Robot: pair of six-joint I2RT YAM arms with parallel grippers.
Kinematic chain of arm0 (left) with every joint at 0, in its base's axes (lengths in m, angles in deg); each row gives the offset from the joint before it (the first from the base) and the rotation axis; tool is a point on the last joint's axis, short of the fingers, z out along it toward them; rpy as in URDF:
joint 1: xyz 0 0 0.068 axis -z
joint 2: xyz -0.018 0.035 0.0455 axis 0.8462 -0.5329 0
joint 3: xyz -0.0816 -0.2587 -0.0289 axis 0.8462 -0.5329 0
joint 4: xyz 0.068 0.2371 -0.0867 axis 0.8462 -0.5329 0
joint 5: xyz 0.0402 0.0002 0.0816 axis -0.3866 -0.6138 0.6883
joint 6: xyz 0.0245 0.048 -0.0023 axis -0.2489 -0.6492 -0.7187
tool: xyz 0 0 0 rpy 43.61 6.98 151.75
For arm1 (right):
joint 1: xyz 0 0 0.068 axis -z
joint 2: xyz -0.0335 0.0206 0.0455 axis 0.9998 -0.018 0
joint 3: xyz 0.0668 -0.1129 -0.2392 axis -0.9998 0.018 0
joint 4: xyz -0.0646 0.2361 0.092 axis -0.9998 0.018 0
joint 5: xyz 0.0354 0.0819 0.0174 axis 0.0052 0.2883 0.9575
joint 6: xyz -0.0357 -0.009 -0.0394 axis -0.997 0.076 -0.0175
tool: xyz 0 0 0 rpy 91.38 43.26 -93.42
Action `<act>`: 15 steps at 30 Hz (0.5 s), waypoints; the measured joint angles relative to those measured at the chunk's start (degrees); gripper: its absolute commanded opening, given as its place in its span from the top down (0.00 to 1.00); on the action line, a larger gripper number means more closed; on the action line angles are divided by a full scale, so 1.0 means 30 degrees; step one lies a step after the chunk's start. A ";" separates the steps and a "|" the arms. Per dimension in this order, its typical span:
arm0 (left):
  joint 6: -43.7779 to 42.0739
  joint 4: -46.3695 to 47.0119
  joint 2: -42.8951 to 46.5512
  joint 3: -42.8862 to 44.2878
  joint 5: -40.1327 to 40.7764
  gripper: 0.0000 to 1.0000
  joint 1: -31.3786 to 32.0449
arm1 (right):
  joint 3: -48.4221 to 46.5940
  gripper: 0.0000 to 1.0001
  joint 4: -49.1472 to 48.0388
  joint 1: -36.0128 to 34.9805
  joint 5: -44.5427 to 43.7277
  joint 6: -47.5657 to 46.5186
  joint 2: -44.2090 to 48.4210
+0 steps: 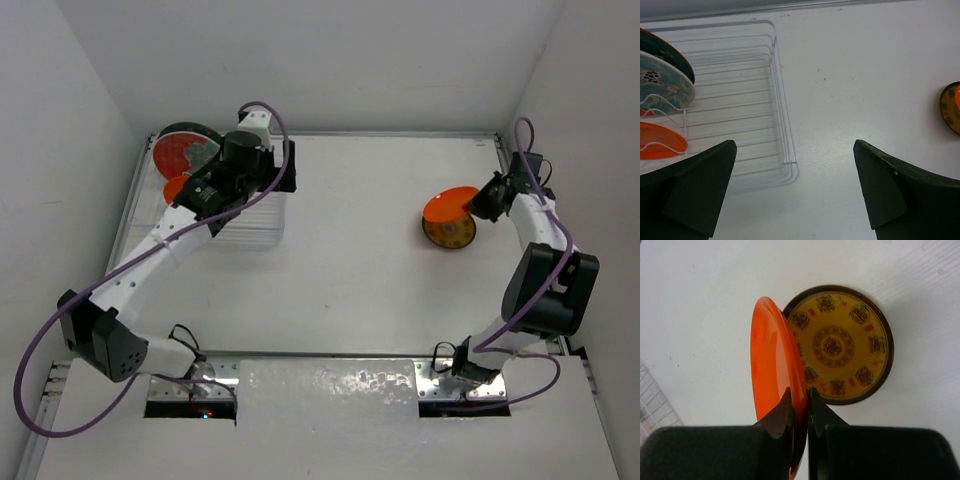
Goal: Unload the plates from the dish rack
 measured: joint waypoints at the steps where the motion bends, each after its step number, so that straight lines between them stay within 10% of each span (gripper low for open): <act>1: 0.0321 -0.0102 0.0160 -0.0007 -0.0124 0.00 -0.0321 | 0.0255 0.93 -0.0576 -0.0022 -0.0044 -0.0080 0.0000; 9: 0.2142 -0.1195 0.0437 -0.0816 -0.1953 0.00 -0.2688 | 0.3628 0.85 -0.4080 -0.0117 -0.0809 -0.0299 0.0000; 15: 0.2827 -0.1545 0.0947 -0.1056 -0.2375 0.00 -0.3373 | 0.4284 0.02 -0.4940 -0.0109 -0.1472 -0.0248 0.0000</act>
